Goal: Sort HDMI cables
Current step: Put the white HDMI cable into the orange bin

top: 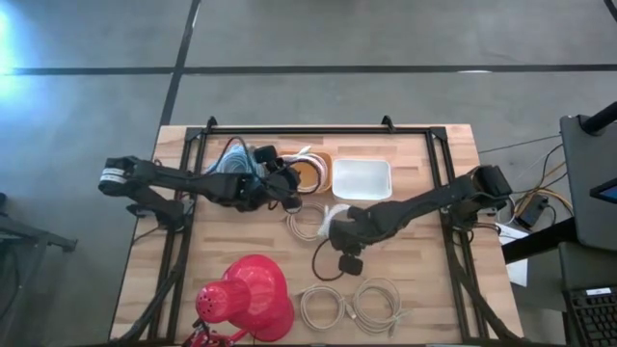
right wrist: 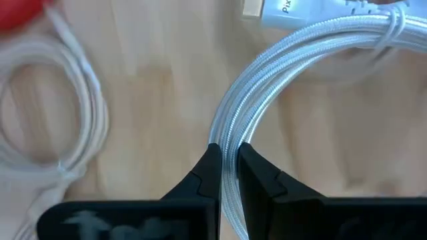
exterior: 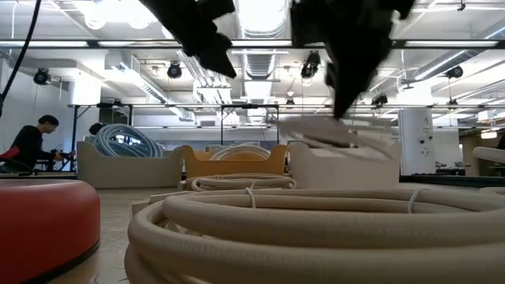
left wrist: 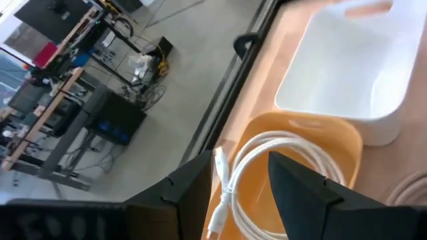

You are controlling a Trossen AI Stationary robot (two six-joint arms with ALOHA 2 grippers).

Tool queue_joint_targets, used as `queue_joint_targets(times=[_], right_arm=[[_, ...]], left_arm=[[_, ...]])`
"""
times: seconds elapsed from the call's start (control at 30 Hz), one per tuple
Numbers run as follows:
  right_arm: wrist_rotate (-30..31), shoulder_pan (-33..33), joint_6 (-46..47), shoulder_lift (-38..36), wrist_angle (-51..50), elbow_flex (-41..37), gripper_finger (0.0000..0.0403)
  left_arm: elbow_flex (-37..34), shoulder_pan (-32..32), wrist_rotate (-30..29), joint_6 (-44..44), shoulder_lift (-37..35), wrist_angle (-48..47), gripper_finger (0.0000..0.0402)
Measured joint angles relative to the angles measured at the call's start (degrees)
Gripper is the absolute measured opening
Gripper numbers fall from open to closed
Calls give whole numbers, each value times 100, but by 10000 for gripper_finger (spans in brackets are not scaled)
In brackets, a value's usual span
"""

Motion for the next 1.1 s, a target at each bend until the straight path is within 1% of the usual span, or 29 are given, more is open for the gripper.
queue_joint_targets(times=[0.13, 0.2, 0.3, 0.37, 0.43, 0.57, 0.67, 0.83, 0.97, 1.1], right_arm=[[617, -77, -793, -83, 35, 321, 23], [951, -175, -1109, -148, 233, 468, 23], [1489, -441, -1434, -176, 535, 569, 23], [1681, -684, -1719, -164, 758, 559, 23], [1700, -943, -2044, -163, 1166, 475, 23], [1614, -1423, -2375, -156, 2373, 197, 23], [1600, -1672, -2442, -154, 3347, -99, 23], [1601, -1872, -2282, -55, 4380, -461, 25], [1599, -1921, -1915, 253, 4943, -626, 33], [1623, -1920, -1681, 606, 5020, -580, 38]], left_arm=[[0, -180, 35, -339, -284, 20, 177], [0, -284, 45, -456, -404, 4, 177], [0, -453, 55, -485, -504, -142, 177], [0, -564, 54, -550, -532, -312, 177], [0, -656, 50, -734, -543, -524, 177], [0, -790, 32, -1166, -536, -975, 177], [0, -851, -73, -1457, -536, -1278, 177], [0, -888, -421, -1758, -547, -1632, 177], [0, -886, -496, -1794, -545, -1669, 177], [0, -888, -494, -1807, -545, -1674, 177]])
